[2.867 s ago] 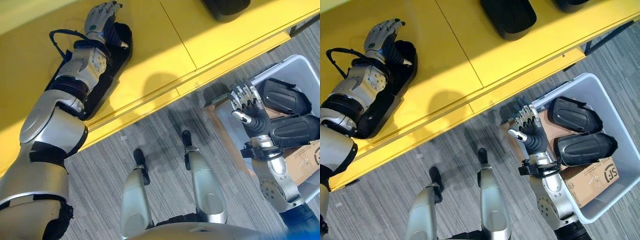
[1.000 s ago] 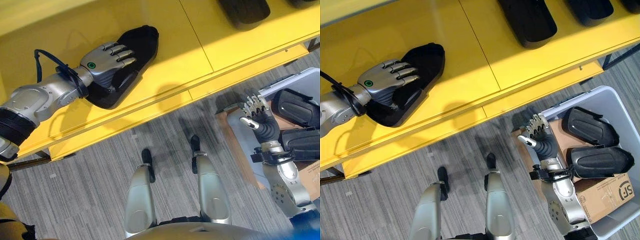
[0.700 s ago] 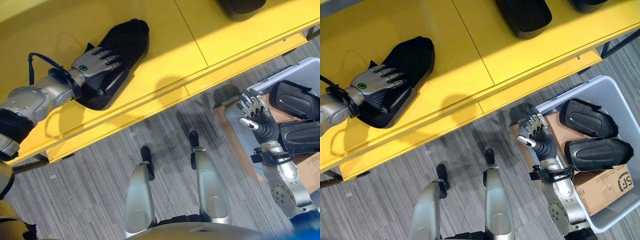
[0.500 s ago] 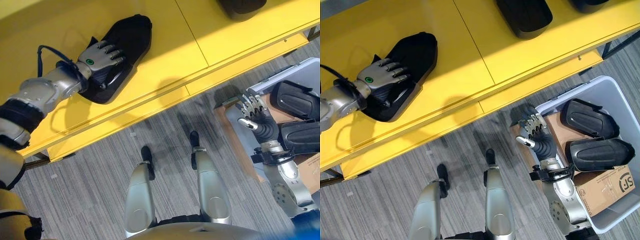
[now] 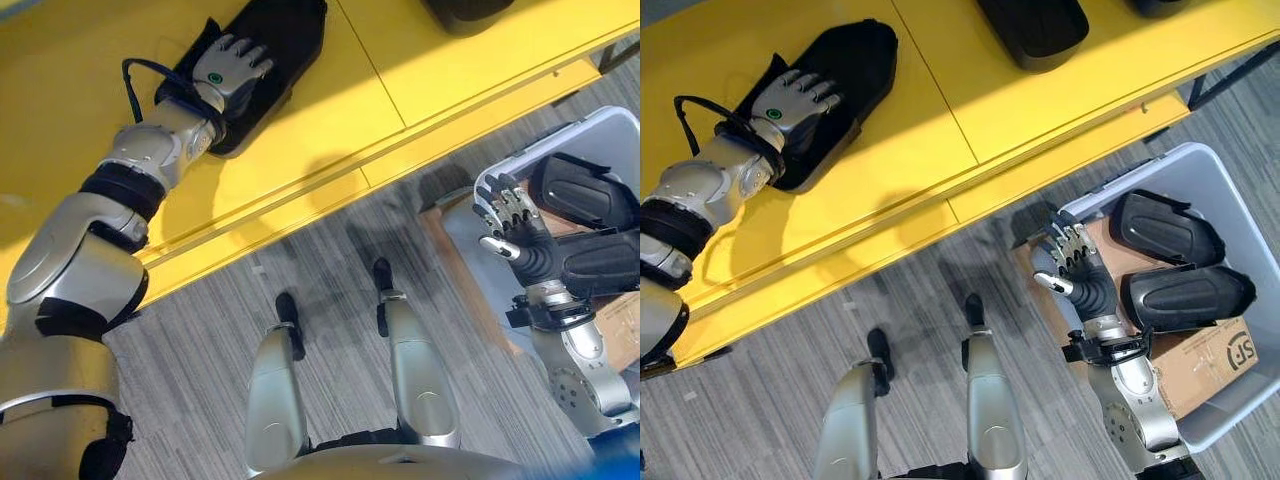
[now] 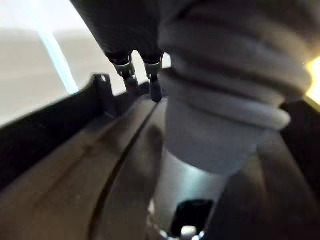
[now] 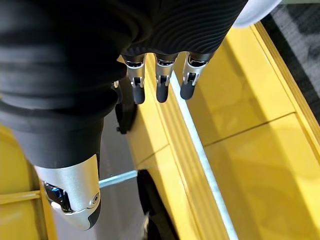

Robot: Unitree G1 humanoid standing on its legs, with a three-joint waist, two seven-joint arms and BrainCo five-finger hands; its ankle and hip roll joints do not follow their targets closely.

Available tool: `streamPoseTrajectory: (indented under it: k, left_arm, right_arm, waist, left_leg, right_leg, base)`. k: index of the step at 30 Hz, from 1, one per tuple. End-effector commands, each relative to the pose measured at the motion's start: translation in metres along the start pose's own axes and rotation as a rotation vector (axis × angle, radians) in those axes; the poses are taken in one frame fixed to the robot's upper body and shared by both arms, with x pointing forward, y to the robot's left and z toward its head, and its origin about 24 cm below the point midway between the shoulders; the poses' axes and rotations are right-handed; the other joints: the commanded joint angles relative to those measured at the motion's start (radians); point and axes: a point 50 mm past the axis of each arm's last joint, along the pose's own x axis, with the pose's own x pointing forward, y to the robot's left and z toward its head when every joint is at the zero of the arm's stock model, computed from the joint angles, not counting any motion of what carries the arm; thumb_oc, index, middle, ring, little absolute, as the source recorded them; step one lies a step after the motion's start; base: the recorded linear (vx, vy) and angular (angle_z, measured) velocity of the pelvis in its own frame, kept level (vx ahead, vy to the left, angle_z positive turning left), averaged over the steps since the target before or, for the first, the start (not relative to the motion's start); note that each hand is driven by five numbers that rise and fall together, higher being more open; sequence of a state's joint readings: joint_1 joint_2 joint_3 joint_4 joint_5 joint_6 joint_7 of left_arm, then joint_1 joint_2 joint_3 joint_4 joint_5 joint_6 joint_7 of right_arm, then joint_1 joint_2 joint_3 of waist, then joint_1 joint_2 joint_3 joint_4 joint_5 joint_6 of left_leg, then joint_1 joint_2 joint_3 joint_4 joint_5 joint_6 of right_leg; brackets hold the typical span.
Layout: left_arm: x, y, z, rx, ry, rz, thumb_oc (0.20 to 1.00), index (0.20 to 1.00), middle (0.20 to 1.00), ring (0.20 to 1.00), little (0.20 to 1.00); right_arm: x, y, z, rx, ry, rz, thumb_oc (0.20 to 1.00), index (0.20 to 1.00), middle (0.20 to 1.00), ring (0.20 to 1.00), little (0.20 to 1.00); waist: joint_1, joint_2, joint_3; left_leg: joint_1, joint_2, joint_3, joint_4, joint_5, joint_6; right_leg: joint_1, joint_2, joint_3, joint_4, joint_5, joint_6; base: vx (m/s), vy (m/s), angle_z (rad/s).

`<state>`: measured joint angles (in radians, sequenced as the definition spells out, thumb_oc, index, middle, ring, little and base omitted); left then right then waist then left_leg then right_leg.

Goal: Move parts from the plastic box to the shelf.

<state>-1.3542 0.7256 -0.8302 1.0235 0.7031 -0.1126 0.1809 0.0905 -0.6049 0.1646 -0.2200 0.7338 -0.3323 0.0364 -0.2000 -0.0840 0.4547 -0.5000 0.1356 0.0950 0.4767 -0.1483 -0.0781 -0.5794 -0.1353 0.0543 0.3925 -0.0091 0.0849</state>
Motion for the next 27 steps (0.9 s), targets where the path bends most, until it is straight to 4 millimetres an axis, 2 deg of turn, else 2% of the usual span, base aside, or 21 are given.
streamPoseTrajectory:
  k: [1,2,3,5,8,10,13,15,16,21,23,27]
  left_arm:
    - [-0.015,-0.049,-0.016,-0.228,0.210,-0.139,1.000,1.000,1.000,1.000,1.000]
    - [-0.014,-0.049,-0.015,-0.228,0.210,-0.138,1.000,1.000,1.000,1.000,1.000]
    - [-0.013,-0.046,-0.023,-0.398,0.328,-0.119,1.000,1.000,1.000,1.000,1.000]
    - [-0.014,-0.048,-0.027,-0.527,0.397,-0.113,1.000,1.000,1.000,1.000,1.000]
    - [-0.017,-0.055,-0.029,-0.658,0.452,-0.120,1.000,1.000,1.000,1.000,1.000]
    - [-0.021,-0.061,-0.031,-0.808,0.506,-0.099,1.000,1.000,1.000,1.000,1.000]
    - [-0.023,-0.065,-0.031,-0.865,0.528,-0.096,1.000,1.000,1.000,1.000,1.000]
    - [-0.028,-0.075,-0.032,-1.038,0.585,-0.061,1.000,1.000,1.000,1.000,1.000]
    - [-0.029,-0.077,-0.030,-1.061,0.583,-0.064,1.000,1.000,1.000,1.000,1.000]
    - [-0.044,-0.104,-0.027,-1.321,0.702,-0.046,1.000,1.000,1.000,1.000,1.000]
    - [-0.052,-0.117,-0.024,-1.494,0.766,-0.026,1.000,1.000,1.000,1.000,1.000]
    - [-0.081,-0.155,-0.021,-1.785,0.987,0.039,1.000,1.000,1.000,1.000,1.000]
  right_arm:
    - [0.006,-0.003,0.017,0.012,-0.088,-0.001,1.000,1.000,1.000,1.000,1.000]
    - [0.006,-0.003,0.017,0.012,-0.089,-0.001,1.000,1.000,1.000,1.000,1.000]
    - [0.003,0.000,0.010,0.039,-0.056,-0.002,1.000,1.000,1.000,1.000,1.000]
    - [0.002,0.000,0.008,0.053,-0.044,-0.006,1.000,1.000,1.000,1.000,1.000]
    - [0.000,0.002,0.005,0.062,-0.028,-0.008,1.000,1.000,1.000,1.000,1.000]
    - [-0.001,0.002,0.003,0.074,-0.018,-0.017,1.000,1.000,1.000,1.000,1.000]
    - [-0.002,0.002,0.002,0.076,-0.014,-0.026,1.000,1.000,1.000,1.000,1.000]
    - [-0.003,0.002,-0.001,0.089,-0.005,-0.038,1.000,1.000,1.000,1.000,1.000]
    - [-0.003,0.002,-0.001,0.091,-0.002,-0.041,1.000,1.000,1.000,1.000,1.000]
    - [-0.003,0.000,-0.004,0.090,0.008,-0.070,1.000,1.000,1.000,1.000,1.000]
    - [-0.003,0.000,-0.005,0.097,0.006,-0.086,1.000,1.000,1.000,1.000,1.000]
    - [0.001,0.002,-0.006,0.102,-0.008,-0.116,1.000,1.000,1.000,1.000,1.000]
  waist:
    - [-0.024,-0.029,-0.012]
    - [-0.024,-0.028,-0.012]
    - [-0.031,-0.034,-0.017]
    - [-0.034,-0.038,-0.020]
    - [-0.037,-0.042,-0.023]
    - [-0.036,-0.043,-0.025]
    - [-0.036,-0.042,-0.026]
    - [-0.032,-0.042,-0.027]
    - [-0.031,-0.041,-0.027]
    - [-0.027,-0.039,-0.026]
    - [-0.024,-0.039,-0.025]
    - [-0.017,-0.042,-0.028]
  left_leg:
    - [-0.003,0.061,-0.096,0.024,-0.020,-0.046]
    - [-0.004,0.061,-0.096,0.024,-0.020,-0.046]
    - [-0.008,0.066,-0.096,0.025,-0.016,-0.050]
    - [-0.008,0.067,-0.097,0.026,-0.016,-0.051]
    - [-0.008,0.069,-0.099,0.026,-0.016,-0.053]
    - [-0.009,0.070,-0.099,0.027,-0.016,-0.054]
    - [-0.011,0.072,-0.100,0.031,-0.018,-0.054]
    - [-0.013,0.071,-0.099,0.034,-0.021,-0.054]
    - [-0.015,0.071,-0.100,0.036,-0.021,-0.055]
    - [-0.016,0.072,-0.101,0.045,-0.028,-0.054]
    - [-0.014,0.072,-0.100,0.048,-0.031,-0.053]
    - [-0.005,0.076,-0.097,0.047,-0.038,-0.055]
  right_leg:
    - [0.056,-0.047,0.046,0.037,-0.074,0.063]
    - [0.056,-0.047,0.046,0.037,-0.074,0.063]
    - [0.051,-0.042,0.047,0.039,-0.072,0.062]
    - [0.050,-0.039,0.049,0.039,-0.070,0.060]
    - [0.049,-0.034,0.053,0.038,-0.069,0.058]
    - [0.049,-0.033,0.053,0.039,-0.069,0.057]
    - [0.049,-0.033,0.053,0.040,-0.068,0.056]
    - [0.047,-0.031,0.054,0.045,-0.069,0.054]
    - [0.047,-0.031,0.053,0.044,-0.069,0.054]
    - [0.043,-0.029,0.055,0.056,-0.072,0.049]
    - [0.044,-0.028,0.057,0.059,-0.075,0.047]
    - [0.048,-0.025,0.060,0.063,-0.084,0.042]
  base:
    - [0.11,-0.019,-0.11]
    - [0.04,-0.044,-0.17]
    - [0.03,-0.032,-0.13]
    - [0.03,-0.026,-0.07]
    - [0.01,-0.004,-0.01]
    - [0.00,0.000,0.00]
    - [0.00,0.000,0.00]
    - [0.00,0.000,0.00]
    - [0.00,0.000,0.00]
    - [0.00,0.000,0.00]
    - [0.00,0.000,0.00]
    - [0.02,0.003,-0.02]
